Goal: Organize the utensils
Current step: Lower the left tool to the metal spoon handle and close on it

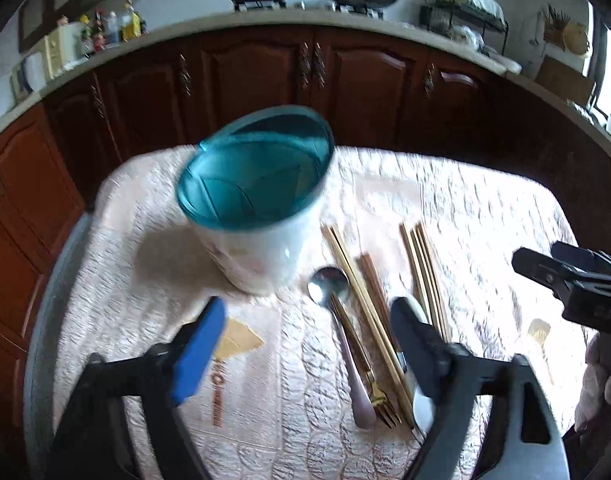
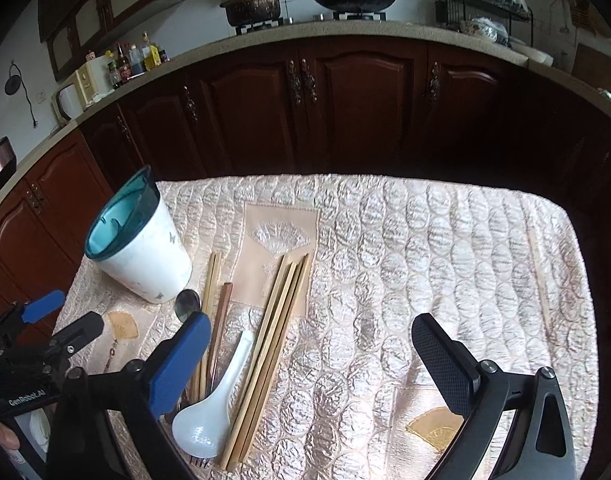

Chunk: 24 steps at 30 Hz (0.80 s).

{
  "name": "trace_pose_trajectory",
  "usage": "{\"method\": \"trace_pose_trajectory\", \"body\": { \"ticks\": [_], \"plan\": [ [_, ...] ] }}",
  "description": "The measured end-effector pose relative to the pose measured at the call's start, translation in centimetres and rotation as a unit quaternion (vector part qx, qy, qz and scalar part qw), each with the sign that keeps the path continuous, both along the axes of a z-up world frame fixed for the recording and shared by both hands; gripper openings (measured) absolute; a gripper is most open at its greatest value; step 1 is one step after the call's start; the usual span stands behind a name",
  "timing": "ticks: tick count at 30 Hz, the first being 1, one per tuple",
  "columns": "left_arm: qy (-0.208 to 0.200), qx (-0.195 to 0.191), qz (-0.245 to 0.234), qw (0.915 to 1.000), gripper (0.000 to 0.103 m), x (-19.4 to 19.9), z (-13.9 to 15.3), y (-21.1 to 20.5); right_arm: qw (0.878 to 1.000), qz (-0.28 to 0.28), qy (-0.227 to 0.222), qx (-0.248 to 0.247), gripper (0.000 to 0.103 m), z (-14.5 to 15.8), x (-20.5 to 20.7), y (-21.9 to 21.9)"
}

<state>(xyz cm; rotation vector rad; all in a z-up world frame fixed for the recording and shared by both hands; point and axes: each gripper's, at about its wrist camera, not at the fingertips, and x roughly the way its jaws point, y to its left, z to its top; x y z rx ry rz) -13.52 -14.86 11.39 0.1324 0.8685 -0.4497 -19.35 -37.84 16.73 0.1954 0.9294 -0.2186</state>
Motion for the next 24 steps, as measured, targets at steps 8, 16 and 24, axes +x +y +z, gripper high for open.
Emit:
{"method": "trace_pose_trajectory", "body": {
  "ticks": [8, 16, 24],
  "plan": [
    [0.064, -0.03, -0.006, 0.9974, 0.053, 1.9, -4.1, -0.6, 0.998, 0.031, 0.022, 0.046, 0.082, -3.3, 1.1, 0.0],
    [0.108, -0.015, -0.024, 0.9938, 0.033, 2.9, -7.3, -2.2, 0.995, 0.06, 0.029, 0.072, 0.064, -4.5, 2.4, 0.9],
    [0.132, -0.036, -0.045, 0.9895, 0.01, 4.3, -8.2, -2.9, 0.995, 0.053, 0.041, 0.079, 0.06, -6.1, 3.6, 0.1]
  ]
}}
